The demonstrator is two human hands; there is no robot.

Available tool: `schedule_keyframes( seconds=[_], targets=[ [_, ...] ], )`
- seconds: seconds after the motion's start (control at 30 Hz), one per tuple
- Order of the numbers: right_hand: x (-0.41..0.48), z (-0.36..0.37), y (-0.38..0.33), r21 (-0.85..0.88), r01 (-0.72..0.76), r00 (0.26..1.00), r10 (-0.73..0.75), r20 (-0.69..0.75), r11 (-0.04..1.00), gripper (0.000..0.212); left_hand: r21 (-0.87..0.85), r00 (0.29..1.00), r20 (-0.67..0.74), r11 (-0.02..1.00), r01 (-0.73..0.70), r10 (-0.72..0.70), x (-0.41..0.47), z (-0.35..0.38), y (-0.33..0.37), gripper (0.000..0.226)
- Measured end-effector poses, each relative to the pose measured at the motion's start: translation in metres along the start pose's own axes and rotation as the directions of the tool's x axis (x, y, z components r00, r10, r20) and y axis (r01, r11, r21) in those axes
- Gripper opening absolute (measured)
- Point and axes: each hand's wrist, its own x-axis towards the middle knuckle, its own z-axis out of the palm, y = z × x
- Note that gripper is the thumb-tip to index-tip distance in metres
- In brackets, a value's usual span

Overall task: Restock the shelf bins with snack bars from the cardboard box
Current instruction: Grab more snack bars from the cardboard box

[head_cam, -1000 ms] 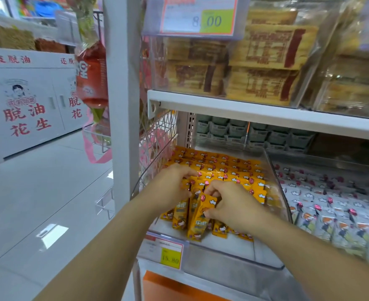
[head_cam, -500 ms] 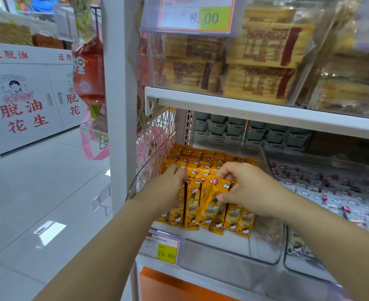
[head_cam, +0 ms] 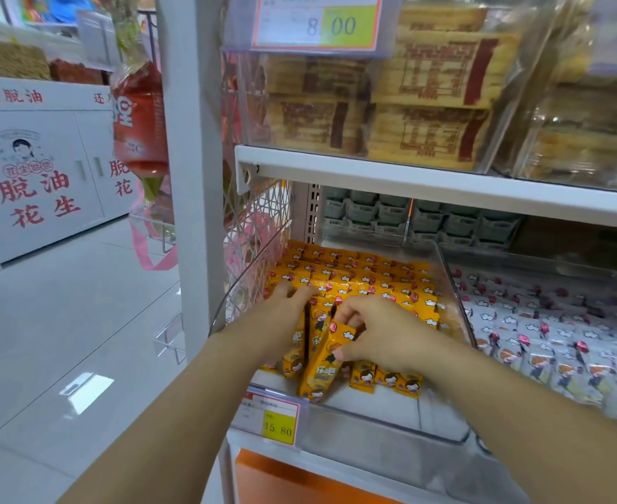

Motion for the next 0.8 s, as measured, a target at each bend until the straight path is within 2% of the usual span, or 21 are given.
schedule_keyframes(
  seconds=[0.13, 0.27, 0.37, 0.5, 0.6, 0.8],
  targets=[
    [0.004, 0.012, -0.002, 0.087, -0.019, 0.998, 0.025, -0.066, 0.996, 0.039, -0.027, 0.998, -0.065, 1.0, -0.012, 0.01, 0.001, 0.001, -0.001, 0.089],
    [0.006, 0.024, -0.003, 0.094, -0.019, 0.985, 0.035, -0.168, 0.995, 0.036, -0.255, 0.994, -0.105, 0.967, -0.027, 0.0, 0.001, -0.005, 0.0, 0.078],
    [0.002, 0.015, -0.005, 0.08, -0.01, 0.991, 0.021, -0.136, 0.997, 0.033, -0.339, 0.996, -0.088, 0.941, -0.016, -0.014, 0.0, -0.009, 0.001, 0.067],
    [-0.014, -0.03, -0.006, -0.072, 0.01, 0.997, -0.016, -0.079, 0.997, 0.034, -0.359, 0.999, -0.053, 0.933, -0.006, -0.014, 0.0, -0.01, 0.004, 0.072],
    [-0.021, -0.05, -0.001, -0.137, 0.006, 0.993, -0.022, -0.119, 0.991, 0.034, -0.335, 0.999, -0.032, 0.942, 0.011, -0.023, 0.001, -0.01, 0.007, 0.07],
    [-0.02, -0.04, 0.001, -0.089, 0.078, 0.987, -0.089, -0.136, 0.993, 0.033, -0.258, 0.996, -0.079, 0.966, 0.018, -0.04, 0.003, -0.007, 0.013, 0.046]
  ],
)
